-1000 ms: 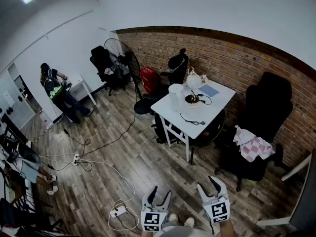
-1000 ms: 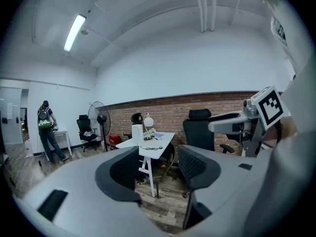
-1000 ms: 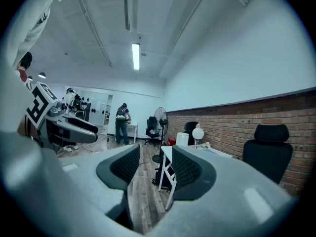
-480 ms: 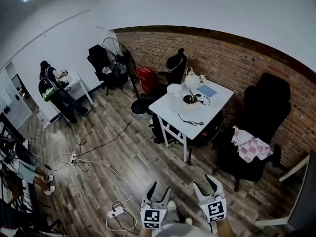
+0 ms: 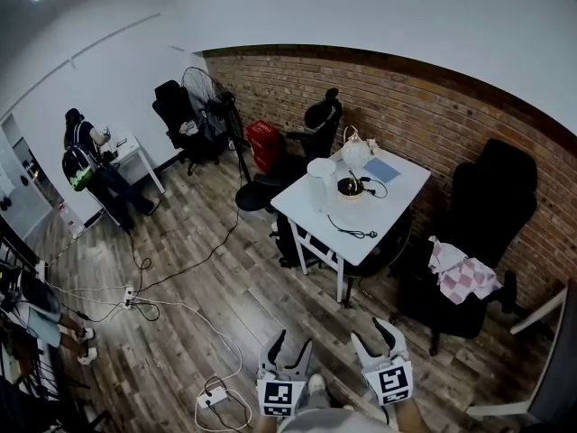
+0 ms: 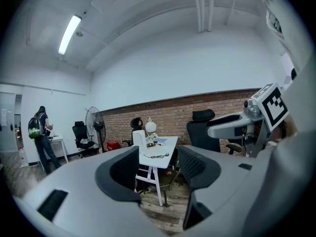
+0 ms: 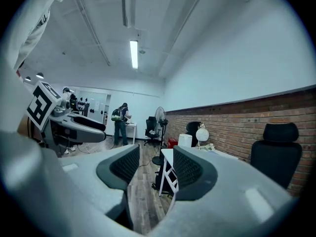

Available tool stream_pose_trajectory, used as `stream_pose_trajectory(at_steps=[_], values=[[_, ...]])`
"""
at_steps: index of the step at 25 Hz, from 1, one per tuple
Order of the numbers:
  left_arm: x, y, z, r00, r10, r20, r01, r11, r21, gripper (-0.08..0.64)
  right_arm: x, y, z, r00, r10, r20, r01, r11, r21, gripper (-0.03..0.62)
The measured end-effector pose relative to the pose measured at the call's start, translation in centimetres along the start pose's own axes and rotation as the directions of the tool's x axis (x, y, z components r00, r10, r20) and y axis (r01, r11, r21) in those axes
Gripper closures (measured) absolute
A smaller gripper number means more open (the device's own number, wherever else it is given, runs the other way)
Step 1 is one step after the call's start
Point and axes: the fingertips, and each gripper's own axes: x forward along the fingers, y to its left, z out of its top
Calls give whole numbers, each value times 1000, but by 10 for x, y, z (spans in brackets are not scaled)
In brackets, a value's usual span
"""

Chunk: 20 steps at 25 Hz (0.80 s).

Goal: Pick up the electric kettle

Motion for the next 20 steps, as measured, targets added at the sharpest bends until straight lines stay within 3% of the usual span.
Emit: stream_pose_trajectory(at_steps=[10,20], values=[[46,48,3,1000,-14,-16,14,1000,0,313,64,-7,11,999,-20,-39,22,997,71,383],[79,95,15,999,-32,8,32,999,4,313,118,-10,17,999,-31,-34,32,999,11,383]])
